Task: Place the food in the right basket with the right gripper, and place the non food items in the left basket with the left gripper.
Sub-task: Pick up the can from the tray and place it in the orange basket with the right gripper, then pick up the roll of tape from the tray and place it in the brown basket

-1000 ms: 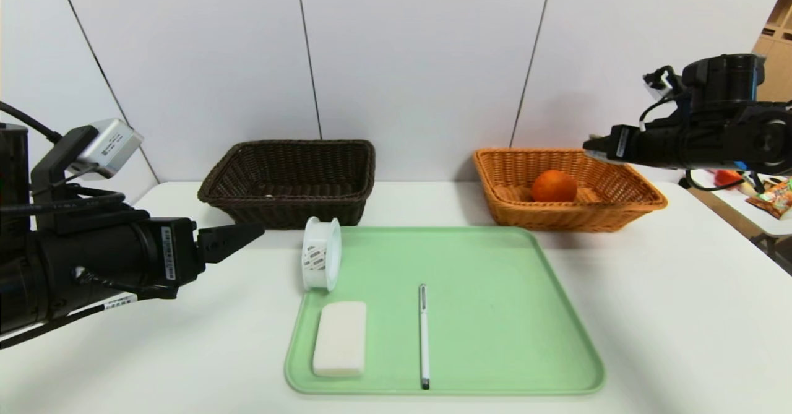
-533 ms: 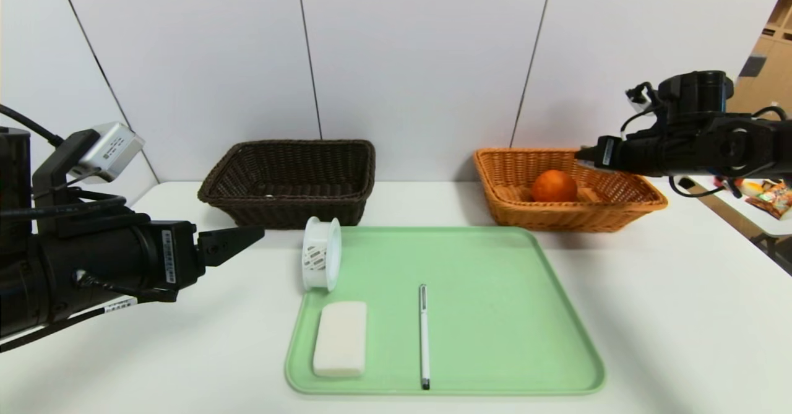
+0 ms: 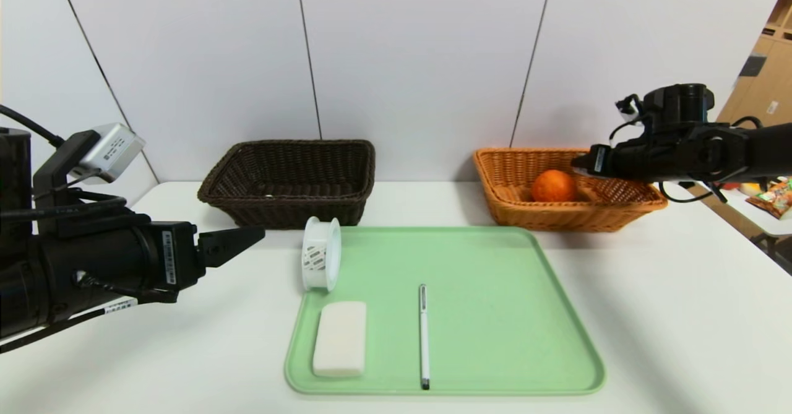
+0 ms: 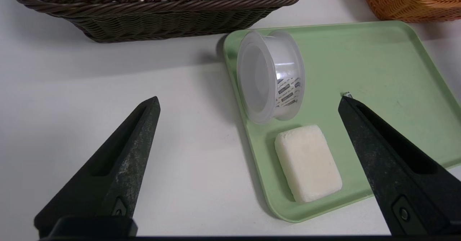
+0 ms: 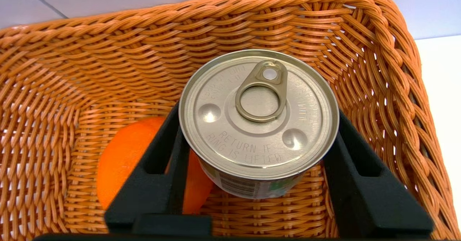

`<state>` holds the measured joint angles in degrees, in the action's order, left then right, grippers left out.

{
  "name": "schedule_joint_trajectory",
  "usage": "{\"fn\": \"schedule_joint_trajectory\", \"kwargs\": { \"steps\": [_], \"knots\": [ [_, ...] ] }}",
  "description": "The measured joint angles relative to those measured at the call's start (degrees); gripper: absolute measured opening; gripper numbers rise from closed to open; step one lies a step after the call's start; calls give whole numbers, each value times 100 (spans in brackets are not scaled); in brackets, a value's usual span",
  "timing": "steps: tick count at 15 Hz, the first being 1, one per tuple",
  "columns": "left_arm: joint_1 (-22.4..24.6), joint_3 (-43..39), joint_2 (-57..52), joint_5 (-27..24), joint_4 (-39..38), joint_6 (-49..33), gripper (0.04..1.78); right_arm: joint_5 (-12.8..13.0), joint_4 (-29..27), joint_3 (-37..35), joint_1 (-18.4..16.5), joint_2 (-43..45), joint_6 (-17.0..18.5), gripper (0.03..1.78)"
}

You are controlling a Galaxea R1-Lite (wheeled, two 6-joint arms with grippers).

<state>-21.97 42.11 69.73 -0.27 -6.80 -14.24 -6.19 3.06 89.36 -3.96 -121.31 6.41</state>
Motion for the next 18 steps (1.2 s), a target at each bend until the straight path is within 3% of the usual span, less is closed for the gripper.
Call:
{"fn": "schedule_joint_trajectory", "kwargs": {
  "steps": [6, 9, 11, 13, 18],
  "knots": [
    [6, 0, -7, 20, 0, 0, 175, 29, -61, 44, 28, 91, 2, 143],
    [11, 85, -35, 49, 9, 33, 175, 228, -446, 174, 133, 618, 4, 152],
    [11, 279, -46, 51, 107, 40, 175, 276, -1168, 330, 282, 1215, 6, 156],
    [4, 634, -46, 49, 614, 44, 175, 291, -2243, 606, 530, 1781, 6, 160],
    [-129, 2415, 107, 29, 3146, -102, 175, 261, -5694, 1960, 1190, 2470, 48, 165]
  ]
}}
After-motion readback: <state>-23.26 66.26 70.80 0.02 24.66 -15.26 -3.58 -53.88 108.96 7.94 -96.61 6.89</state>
